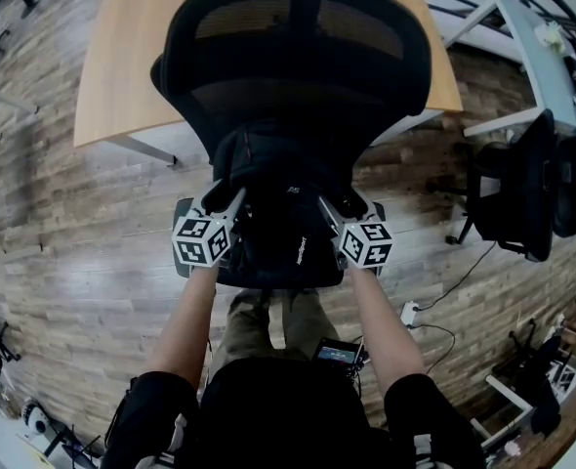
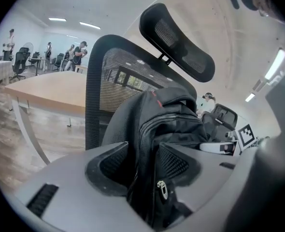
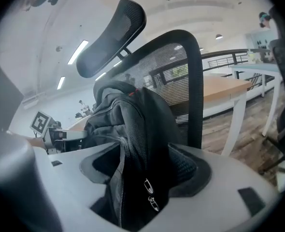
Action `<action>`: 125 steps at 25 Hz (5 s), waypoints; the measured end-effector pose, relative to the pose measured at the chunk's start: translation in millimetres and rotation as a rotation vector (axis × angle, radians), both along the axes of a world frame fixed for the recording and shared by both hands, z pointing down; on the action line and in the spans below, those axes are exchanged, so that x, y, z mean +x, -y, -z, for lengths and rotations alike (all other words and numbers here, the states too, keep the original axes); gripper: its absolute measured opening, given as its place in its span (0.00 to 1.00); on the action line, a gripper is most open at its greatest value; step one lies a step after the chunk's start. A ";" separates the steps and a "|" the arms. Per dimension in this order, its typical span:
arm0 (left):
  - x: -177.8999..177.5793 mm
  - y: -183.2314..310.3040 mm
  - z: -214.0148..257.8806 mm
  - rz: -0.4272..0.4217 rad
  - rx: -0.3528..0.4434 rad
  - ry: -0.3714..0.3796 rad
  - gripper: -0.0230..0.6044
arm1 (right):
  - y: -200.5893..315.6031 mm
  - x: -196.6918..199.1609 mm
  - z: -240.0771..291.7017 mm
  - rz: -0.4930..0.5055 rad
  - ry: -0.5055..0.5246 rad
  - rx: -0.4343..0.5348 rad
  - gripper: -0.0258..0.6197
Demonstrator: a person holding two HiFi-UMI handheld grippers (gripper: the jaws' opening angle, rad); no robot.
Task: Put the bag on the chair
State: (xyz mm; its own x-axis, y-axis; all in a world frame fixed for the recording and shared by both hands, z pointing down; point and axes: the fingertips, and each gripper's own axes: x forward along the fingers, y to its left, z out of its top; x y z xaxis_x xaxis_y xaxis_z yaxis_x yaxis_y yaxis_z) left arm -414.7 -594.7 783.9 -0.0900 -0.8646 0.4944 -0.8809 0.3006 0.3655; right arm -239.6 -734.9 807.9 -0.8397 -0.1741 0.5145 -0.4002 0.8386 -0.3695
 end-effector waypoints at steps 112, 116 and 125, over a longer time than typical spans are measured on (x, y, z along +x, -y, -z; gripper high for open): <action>468.3 -510.4 266.0 0.049 0.331 0.498 0.04 | -483.6 476.9 266.7 -0.071 0.321 0.352 0.06; 478.4 -510.5 272.1 -0.002 0.338 0.523 0.04 | -487.6 480.5 259.2 -0.067 0.340 0.321 0.06; 480.8 -514.8 263.1 0.061 0.333 0.501 0.04 | -484.7 493.6 254.2 -0.071 0.323 0.359 0.06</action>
